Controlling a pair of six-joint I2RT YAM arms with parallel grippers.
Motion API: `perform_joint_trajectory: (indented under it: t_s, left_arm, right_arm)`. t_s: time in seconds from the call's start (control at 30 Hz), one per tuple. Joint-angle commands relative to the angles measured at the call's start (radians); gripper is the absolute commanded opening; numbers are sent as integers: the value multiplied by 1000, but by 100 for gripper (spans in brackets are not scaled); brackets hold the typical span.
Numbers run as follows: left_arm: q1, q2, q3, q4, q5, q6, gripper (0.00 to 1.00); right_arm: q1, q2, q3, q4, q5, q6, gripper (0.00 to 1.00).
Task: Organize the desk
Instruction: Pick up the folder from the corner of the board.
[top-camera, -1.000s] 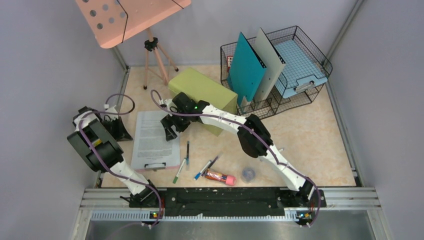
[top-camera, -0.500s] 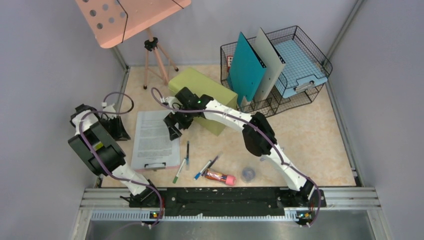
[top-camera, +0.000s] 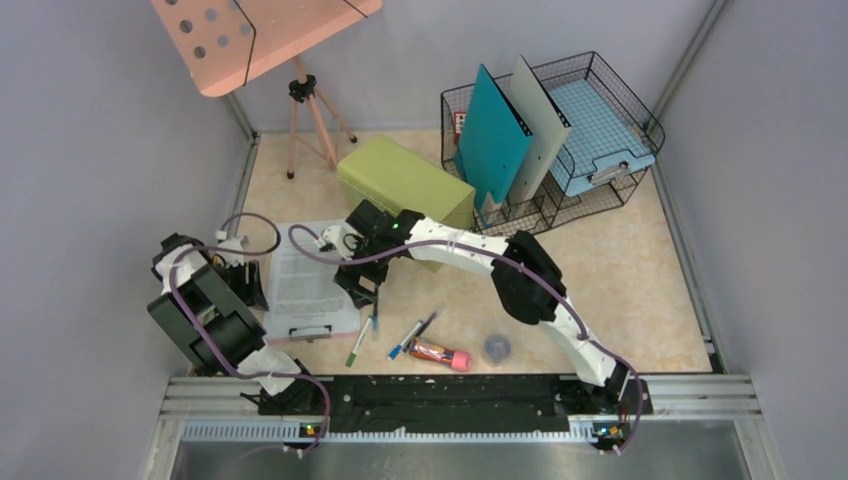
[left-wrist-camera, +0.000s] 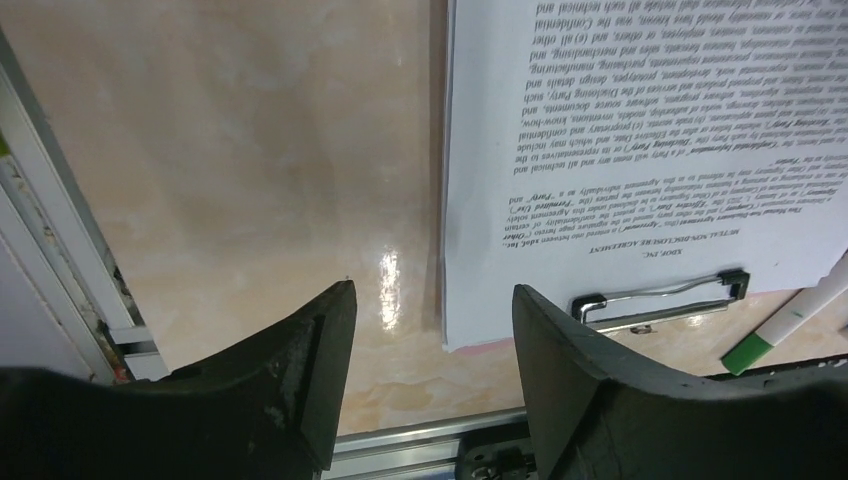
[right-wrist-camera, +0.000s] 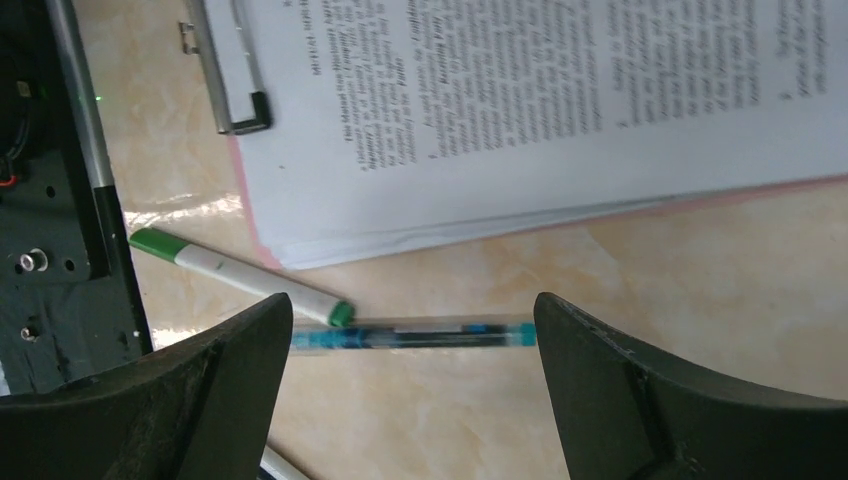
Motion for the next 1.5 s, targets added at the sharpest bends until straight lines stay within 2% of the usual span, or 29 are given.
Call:
perform_joint_trajectory:
  t_s: [0.0,0.23,0.37,0.57,0.77,0.97,1.23,1.47]
  left_arm:
    - [23,-23,-66,-2,-40,57,63]
    - [33,51,-106,-52,39,107,59]
    - [33,88,-112,-50,58,116,51]
    - [43,101,-116,-32,44,113,29]
    - [66,125,-84,-47,61,108,0]
    - [73,130,-35,-96,118,106,0]
    - [88,60,53,-257,262,126,0]
    - [89,1,92,-298,291,93,0]
  right_arm:
    - [69,-47,40,36,57,-71,89]
    - [75,22,66,29,118,-42,87]
    - [74,32,58,29,139,-40,87]
    - [73,22,38,37,150,-38,86]
    - [69,17,38,33,157,-35,86]
    - [64,10,52,21,161,-36,86]
    - [60,-5,85,25,139,-37,86]
    - [61,-12,93,32,115,-26,86]
